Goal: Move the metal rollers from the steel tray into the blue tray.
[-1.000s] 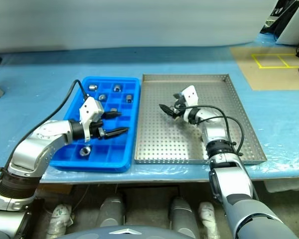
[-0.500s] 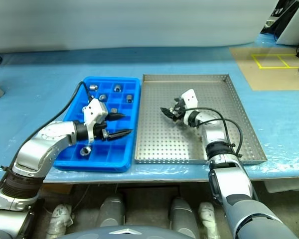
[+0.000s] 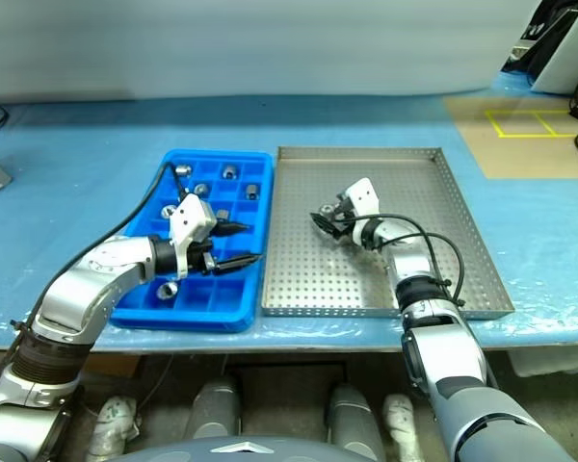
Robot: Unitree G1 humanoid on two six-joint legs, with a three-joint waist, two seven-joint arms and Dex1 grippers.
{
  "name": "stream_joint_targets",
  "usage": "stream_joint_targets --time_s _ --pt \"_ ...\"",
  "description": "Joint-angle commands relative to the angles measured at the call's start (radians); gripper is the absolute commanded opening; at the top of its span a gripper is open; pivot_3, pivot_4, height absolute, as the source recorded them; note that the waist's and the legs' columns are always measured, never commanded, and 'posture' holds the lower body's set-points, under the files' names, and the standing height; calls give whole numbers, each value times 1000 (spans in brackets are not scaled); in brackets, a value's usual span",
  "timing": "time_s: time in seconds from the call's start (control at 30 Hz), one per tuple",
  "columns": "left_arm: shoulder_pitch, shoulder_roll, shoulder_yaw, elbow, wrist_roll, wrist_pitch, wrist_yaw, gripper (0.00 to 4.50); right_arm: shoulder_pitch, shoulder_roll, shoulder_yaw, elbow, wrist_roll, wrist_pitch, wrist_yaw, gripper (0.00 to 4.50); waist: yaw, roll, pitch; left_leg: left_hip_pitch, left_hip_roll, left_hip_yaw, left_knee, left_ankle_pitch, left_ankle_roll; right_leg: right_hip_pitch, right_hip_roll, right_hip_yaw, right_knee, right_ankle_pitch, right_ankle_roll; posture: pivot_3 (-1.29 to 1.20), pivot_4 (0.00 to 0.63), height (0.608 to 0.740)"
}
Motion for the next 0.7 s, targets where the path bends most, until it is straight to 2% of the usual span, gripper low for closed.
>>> stream_joint_targets --time_s 0.03,0.23,0.43,0.57,0.7 --pt "-14 -5 4 -14 0 -16 3 3665 63 6 22 62 -28 38 -6 4448 0 -1 0 1 0 0 0 0 0 1 0 0 0 0 0 107 150 740" --pt "-19 -1 3 -16 0 -17 -3 3665 58 24 8 22 -10 50 -5 4448 -2 -1 0 9 0 0 -4 -1 2 8 0 0 -1 -1 0 107 150 740" --pt "-17 -2 1 -11 0 -19 -9 3665 41 24 -13 -48 24 76 34 4448 -5 0 0 9 1 0 -6 -1 1 6 0 0 -2 -1 -1 98 150 740" --pt "-18 -3 -3 -8 3 -22 -10 3665 41 41 -40 -217 116 142 115 4448 -5 0 0 5 1 0 -7 0 0 1 0 1 -2 -2 -2 97 150 740" --pt "-15 -7 -5 -6 3 -25 -8 3665 67 34 -52 -409 204 235 185 4448 -5 5 4 -6 0 0 -7 2 -3 -10 2 2 -1 -1 -1 96 150 740"
